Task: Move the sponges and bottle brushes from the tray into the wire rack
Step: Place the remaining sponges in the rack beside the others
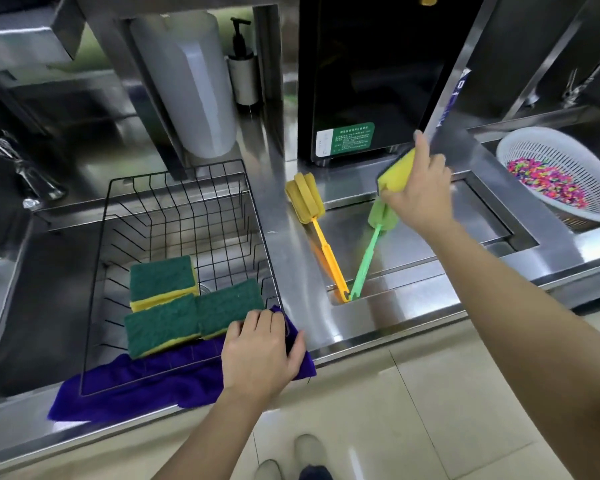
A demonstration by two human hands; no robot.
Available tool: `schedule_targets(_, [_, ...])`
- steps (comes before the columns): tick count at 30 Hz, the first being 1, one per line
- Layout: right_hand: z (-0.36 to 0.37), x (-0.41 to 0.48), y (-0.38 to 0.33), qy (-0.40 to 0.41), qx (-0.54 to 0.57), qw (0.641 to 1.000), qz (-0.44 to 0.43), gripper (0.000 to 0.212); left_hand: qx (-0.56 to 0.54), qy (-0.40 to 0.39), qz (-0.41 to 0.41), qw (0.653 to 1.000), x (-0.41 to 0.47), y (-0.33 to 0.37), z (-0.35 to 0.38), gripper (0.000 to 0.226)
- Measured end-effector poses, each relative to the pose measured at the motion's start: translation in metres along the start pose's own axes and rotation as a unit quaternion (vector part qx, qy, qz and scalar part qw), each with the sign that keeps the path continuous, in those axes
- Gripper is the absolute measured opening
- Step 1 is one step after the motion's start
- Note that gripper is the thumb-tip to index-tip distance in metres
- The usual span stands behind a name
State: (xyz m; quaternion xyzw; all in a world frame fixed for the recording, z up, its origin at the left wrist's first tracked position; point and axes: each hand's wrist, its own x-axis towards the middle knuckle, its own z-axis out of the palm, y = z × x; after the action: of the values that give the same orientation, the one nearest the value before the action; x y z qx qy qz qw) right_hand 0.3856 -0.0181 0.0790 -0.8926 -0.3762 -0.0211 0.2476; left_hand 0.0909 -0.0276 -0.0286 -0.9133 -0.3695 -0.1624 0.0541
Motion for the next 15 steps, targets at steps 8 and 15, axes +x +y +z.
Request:
schedule_targets(8, [0.017, -0.028, -0.095, -0.17, 0.265, 0.948, -0.044, 0.086, -0.029, 0.029, -0.027, 0.999, -0.013, -0.027, -0.015, 0.048])
schedule_targets(15, [0.06, -0.062, -0.146, -0.32, 0.171, 0.911, -0.198, 0.09, 0.014, 0.049, -0.126, 0.991, -0.032, -0.072, -0.017, 0.05])
